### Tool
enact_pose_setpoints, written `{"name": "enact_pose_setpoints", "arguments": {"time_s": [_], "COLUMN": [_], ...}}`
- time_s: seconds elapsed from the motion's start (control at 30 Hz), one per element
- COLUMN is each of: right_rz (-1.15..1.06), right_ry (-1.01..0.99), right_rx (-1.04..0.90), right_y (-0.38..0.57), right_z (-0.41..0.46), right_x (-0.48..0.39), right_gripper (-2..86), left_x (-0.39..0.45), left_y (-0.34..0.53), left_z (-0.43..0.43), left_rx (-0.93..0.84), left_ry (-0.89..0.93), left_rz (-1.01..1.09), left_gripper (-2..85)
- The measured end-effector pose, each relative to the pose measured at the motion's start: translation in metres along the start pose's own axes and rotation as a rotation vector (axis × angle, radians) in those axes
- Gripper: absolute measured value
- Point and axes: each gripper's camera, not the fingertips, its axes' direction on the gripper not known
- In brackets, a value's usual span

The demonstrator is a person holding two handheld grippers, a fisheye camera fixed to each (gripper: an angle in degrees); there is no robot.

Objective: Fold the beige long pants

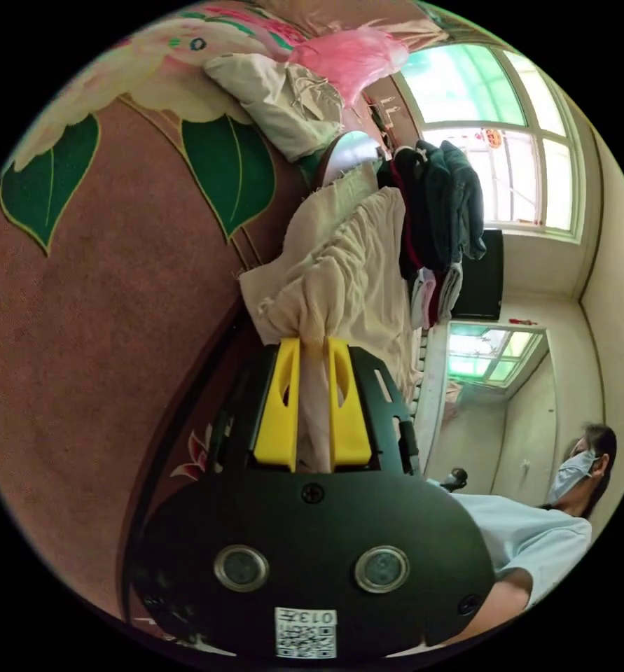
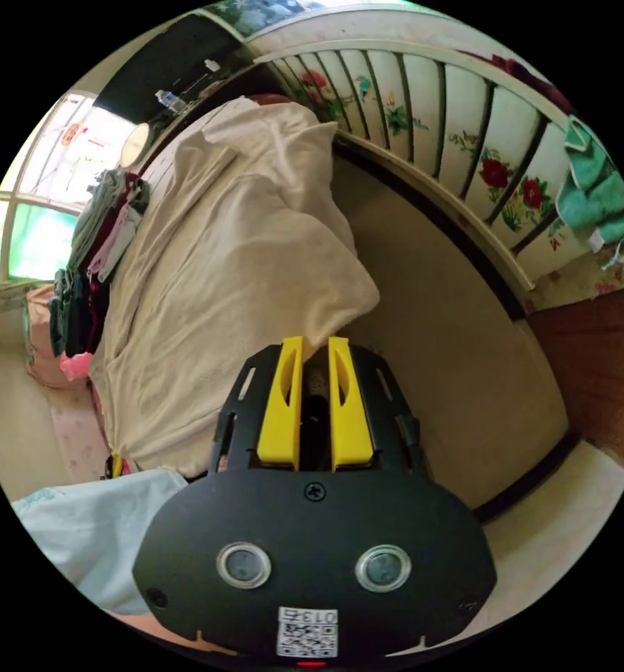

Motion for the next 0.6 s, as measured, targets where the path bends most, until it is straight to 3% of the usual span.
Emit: {"name": "enact_pose_setpoints", "arguments": {"time_s": [0.17,0.27,0.33,0.43,0.6], "right_rz": [0.164,-0.013,-0.154,-0.303,-0.312], "right_ry": [0.057,0.140,0.177,0.253,0.171], "right_rx": [0.085,0.175,0.161,0.159,0.103], "right_y": [0.004,-0.010,-0.029,-0.066,-0.127], "right_z": [-0.032,-0.052,-0.048,-0.034,-0.013], "right_x": [0.021,-0.021,-0.058,-0.109,-0.121], "right_gripper": [6.6,7.1,7.7,9.0,11.8], "left_x": [-0.018,-0.001,0.041,0.105,0.206], "left_y": [0.025,0.036,0.026,0.006,-0.011], "left_z": [-0.023,-0.039,-0.030,0.003,0.068], "left_rx": [0.059,0.105,0.064,0.005,-0.125], "left_ry": [0.051,-0.103,-0.257,-0.318,-0.350], "left_rz": [-0.084,-0.036,0.105,0.310,0.605], "left_gripper": [5.9,5.3,4.1,2.3,0.8]}}
